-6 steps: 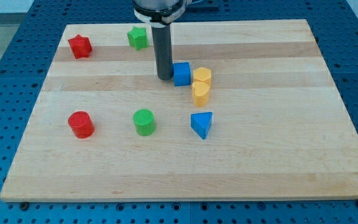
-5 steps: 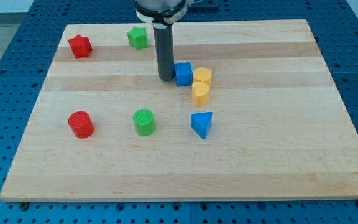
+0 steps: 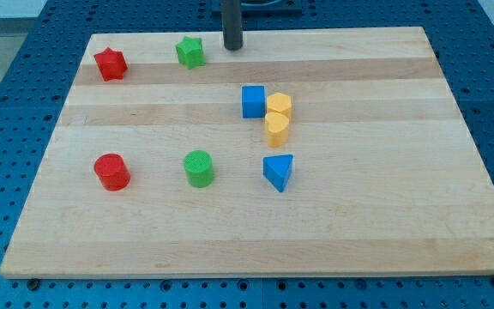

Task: Push the green star closer to blue cube

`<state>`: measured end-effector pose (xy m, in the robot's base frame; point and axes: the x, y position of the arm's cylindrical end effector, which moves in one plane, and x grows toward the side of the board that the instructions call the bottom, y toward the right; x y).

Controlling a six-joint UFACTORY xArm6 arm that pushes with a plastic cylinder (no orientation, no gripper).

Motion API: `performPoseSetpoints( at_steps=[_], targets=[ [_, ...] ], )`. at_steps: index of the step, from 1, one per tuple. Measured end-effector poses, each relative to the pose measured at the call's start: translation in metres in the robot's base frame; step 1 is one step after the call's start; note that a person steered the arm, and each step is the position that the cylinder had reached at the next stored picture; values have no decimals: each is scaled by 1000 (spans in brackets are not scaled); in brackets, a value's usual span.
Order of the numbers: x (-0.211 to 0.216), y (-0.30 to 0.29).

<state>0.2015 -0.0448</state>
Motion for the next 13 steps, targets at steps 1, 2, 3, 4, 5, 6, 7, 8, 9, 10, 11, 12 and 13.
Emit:
performPoseSetpoints(
  at_steps=[1,2,3,4,5,6,7,8,9,10,11,12,13],
  targets=[
    [-10,-5],
    [-8,-38],
    [1,-119],
    [1,-134],
    [1,-133],
    [-6,-112],
    [-4,-95],
    [32,-95],
    [79,-95],
    [122,-95],
    [133,-97],
    [101,-118],
    [30,-123]
  ],
)
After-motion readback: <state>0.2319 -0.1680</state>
